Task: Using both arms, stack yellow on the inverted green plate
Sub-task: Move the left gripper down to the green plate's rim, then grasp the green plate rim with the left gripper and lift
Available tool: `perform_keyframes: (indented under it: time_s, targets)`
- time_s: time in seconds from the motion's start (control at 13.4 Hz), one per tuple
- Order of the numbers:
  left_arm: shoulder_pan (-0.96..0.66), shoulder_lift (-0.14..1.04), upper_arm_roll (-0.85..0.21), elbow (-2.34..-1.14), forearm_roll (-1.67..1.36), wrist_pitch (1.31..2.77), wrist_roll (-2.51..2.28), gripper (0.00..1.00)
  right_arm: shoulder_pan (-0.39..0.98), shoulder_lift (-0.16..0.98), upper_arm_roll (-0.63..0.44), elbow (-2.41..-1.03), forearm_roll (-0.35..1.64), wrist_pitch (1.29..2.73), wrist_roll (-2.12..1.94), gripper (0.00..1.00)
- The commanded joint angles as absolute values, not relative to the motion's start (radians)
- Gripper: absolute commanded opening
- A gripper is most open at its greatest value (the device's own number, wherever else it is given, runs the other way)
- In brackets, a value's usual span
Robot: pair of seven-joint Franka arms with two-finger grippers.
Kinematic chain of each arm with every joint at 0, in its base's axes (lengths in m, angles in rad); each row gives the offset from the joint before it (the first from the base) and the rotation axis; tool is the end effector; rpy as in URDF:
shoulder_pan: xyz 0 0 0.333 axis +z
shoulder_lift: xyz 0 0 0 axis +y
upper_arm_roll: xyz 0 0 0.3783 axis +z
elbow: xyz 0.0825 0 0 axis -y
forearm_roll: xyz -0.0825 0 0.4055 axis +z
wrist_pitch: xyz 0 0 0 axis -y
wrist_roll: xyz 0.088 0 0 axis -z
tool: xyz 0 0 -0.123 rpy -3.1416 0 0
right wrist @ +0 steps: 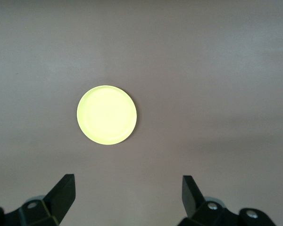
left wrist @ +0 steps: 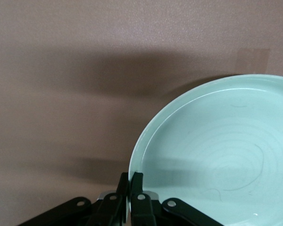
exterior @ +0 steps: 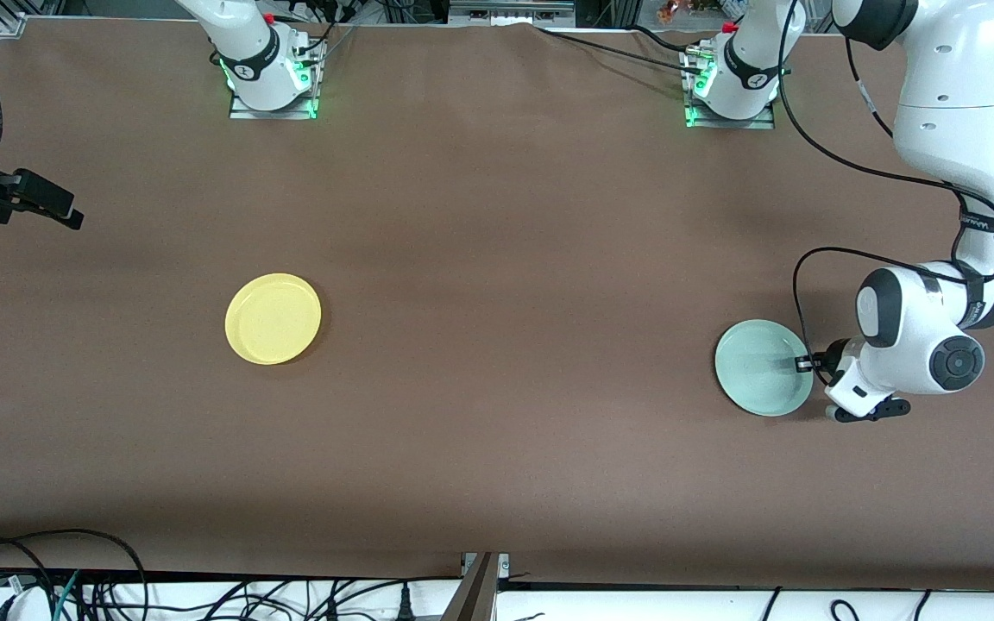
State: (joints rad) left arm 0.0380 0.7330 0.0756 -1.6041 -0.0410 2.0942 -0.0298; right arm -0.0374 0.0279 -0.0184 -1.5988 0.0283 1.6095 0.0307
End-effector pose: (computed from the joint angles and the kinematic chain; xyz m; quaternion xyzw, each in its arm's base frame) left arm 0.7163 0.0720 0.1977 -0.9897 -0.0768 0.1203 0.0048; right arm 0.5877 -0.0293 0.6441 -0.9989 0.0439 0.0084 0.0140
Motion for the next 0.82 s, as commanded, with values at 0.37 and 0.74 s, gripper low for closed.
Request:
perform_keyframes:
  time_s: [0.37, 0.74]
  targets:
    - [-0.066, 0.650, 0.077, -1.450, -0.041, 1.854, -0.034, 0.00, -0.040, 0.018, -0.014, -1.605, 0.017, 1.605, 0.034, 1.00]
    - [-0.283, 0.655, 0.086, -1.276, 0.137, 1.668, -0.243, 0.00, -0.038, 0.018, -0.014, -1.605, 0.017, 1.605, 0.034, 1.00]
